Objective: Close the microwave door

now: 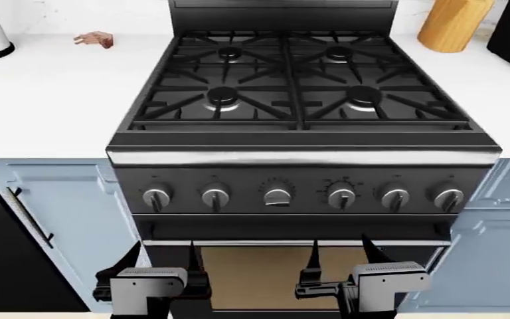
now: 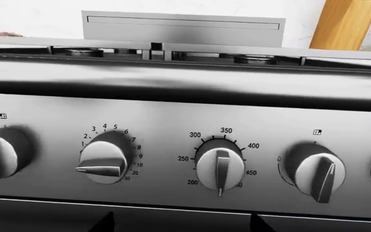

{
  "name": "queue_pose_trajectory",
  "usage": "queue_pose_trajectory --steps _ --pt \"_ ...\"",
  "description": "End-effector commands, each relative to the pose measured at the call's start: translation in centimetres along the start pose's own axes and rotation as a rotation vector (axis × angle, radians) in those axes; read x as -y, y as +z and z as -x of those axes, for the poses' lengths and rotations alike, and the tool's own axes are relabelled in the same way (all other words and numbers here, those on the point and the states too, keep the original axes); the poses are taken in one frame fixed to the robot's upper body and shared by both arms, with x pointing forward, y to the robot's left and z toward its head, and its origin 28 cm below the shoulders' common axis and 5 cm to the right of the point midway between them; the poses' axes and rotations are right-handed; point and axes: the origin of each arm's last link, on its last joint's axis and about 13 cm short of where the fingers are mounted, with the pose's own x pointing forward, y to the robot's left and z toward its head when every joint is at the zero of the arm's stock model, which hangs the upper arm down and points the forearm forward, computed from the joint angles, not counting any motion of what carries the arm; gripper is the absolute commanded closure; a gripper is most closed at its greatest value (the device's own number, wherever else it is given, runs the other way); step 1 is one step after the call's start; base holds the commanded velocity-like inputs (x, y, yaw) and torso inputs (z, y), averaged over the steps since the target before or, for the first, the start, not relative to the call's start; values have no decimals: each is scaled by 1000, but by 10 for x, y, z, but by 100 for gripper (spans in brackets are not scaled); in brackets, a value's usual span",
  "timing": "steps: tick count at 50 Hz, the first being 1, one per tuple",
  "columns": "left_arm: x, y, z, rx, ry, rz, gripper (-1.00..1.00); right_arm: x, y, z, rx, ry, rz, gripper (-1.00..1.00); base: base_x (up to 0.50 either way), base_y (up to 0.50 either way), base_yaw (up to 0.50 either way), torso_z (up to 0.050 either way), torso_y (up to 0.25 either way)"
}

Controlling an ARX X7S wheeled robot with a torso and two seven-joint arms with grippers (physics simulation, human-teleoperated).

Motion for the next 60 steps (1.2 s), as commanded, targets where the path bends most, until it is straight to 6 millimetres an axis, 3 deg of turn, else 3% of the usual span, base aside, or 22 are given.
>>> queue_pose_trajectory --steps 1,52,60 --pt "1 -2 0 -2 0 -1 -100 0 0 0 1 1 5 -100 0 500 0 0 0" --pt "1 -3 1 0 -2 4 -100 0 0 0 10 4 4 -100 0 500 0 0 0" --pt "1 -3 1 -2 -2 2 -100 0 0 0 10 -1 -26 -100 0 45 0 0 0"
